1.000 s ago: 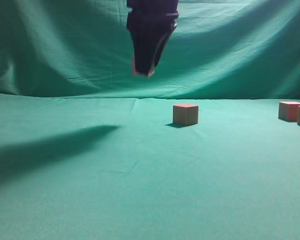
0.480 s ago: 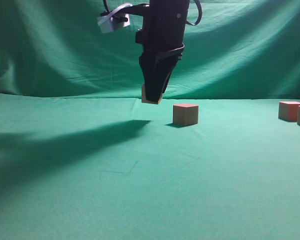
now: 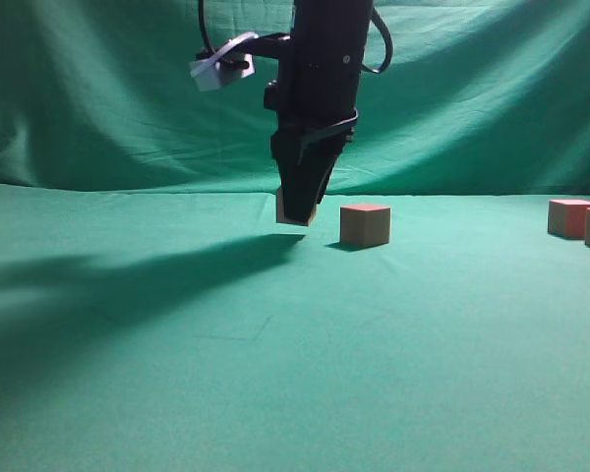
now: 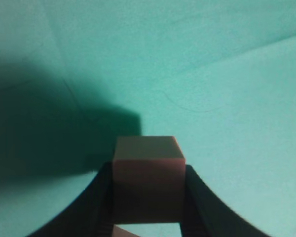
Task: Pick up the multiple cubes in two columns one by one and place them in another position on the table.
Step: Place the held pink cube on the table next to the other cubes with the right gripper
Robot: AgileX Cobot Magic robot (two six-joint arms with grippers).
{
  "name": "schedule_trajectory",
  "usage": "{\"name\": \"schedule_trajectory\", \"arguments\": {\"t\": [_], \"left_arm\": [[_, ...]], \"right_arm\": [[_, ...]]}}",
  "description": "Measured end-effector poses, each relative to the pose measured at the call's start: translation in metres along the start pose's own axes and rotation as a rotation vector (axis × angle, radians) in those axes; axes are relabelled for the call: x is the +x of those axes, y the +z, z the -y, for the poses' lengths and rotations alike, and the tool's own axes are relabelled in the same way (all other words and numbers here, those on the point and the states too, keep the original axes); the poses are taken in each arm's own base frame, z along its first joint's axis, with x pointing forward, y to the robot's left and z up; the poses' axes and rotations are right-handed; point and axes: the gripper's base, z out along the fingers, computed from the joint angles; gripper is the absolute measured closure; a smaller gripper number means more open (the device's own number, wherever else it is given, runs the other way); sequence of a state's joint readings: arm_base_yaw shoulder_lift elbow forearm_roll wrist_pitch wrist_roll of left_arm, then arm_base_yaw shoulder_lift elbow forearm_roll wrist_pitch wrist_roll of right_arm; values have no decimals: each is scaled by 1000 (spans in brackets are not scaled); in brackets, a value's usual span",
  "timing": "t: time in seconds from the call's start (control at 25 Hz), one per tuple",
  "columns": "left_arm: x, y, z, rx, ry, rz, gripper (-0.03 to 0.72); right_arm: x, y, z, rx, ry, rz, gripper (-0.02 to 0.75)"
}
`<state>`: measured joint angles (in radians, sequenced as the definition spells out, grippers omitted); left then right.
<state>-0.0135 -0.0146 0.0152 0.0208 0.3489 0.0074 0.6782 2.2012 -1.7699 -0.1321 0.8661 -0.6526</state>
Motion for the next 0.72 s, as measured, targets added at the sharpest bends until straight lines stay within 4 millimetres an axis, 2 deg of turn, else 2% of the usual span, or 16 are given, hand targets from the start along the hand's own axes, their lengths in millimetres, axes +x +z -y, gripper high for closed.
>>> {"name": "schedule_trajectory", "arguments": {"t": [0.36,0.72], "left_arm": [[0,0,0,0,0,0,688],[0,0,0,0,0,0,688]], "right_arm": [[2,9,-2,-16,33,-18,458],[3,9,-1,-7,34,-27,458]]}}
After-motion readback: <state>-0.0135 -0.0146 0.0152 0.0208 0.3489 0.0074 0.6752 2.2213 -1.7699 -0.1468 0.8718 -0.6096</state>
